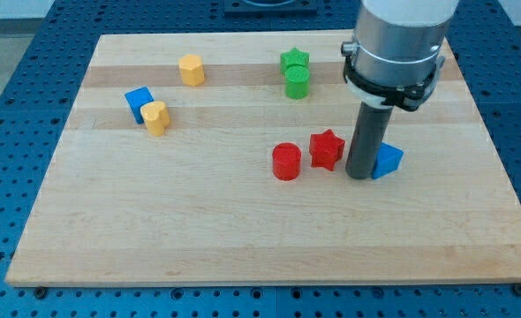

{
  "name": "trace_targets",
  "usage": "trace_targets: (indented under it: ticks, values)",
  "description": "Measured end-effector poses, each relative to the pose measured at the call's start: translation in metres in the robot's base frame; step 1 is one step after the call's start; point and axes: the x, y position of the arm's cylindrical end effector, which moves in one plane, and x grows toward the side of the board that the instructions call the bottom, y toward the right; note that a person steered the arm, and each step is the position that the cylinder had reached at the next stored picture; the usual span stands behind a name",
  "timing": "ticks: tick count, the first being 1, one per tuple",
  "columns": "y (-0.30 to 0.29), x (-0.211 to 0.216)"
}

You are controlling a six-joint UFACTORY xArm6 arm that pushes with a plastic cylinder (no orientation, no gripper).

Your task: Move the red star to the bottom of the green circle

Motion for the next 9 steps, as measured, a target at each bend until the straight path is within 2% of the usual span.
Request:
trace_targets:
  ticks: [2, 8, 9]
  values:
    - [-0.028, -0.006]
    - [-0.053, -0.058]
    - [-0.057, -0.053]
